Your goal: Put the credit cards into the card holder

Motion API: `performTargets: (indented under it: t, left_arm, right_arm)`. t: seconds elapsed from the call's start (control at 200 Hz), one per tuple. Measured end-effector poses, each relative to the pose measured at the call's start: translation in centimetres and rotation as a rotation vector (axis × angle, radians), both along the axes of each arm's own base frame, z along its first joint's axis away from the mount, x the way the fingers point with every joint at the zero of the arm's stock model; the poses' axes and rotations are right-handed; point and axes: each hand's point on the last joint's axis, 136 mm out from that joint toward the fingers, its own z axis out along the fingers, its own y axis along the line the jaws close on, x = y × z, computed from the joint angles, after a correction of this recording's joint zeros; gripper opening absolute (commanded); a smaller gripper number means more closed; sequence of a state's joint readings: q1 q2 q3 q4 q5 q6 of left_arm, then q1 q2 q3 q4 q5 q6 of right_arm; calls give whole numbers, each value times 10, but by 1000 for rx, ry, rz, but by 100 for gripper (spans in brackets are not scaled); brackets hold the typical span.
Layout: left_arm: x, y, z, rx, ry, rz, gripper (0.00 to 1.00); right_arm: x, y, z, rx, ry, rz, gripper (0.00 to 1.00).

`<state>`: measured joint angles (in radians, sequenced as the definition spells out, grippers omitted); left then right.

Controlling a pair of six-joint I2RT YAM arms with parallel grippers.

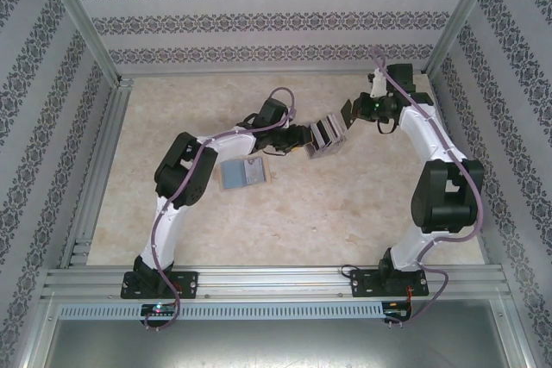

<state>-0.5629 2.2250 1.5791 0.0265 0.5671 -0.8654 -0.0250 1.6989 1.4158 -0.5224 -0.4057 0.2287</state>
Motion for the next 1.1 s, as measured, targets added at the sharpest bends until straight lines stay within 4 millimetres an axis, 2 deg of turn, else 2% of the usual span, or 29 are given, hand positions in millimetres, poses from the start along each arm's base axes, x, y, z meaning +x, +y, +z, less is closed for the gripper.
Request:
performTargets:
  t: [0.255, 0.405, 0.57, 0.724, 0.919, 1.099]
  left_arm:
    - [-2, 4, 48, -88, -88, 11, 47]
    - [-1, 6, 70, -167, -120, 14, 47]
    - [-5, 11, 80, -252, -129, 26, 47]
    - [-9, 18, 82, -311, -125, 54, 47]
    - [-8, 21, 97, -383, -152, 76, 47]
    - [-5, 21, 115, -448, -180, 85, 46]
  right_arm:
    - [-5, -1, 25, 34, -92, -9, 3]
    - [-11, 15, 29, 160, -120, 9, 3]
    - [-16, 39, 29, 374, -125, 39, 3]
    - [-22, 57, 30, 522, -110, 66, 3]
    - [-25, 82, 43, 620, -124, 130, 3]
    - [-26, 99, 40, 659, -108, 164, 3]
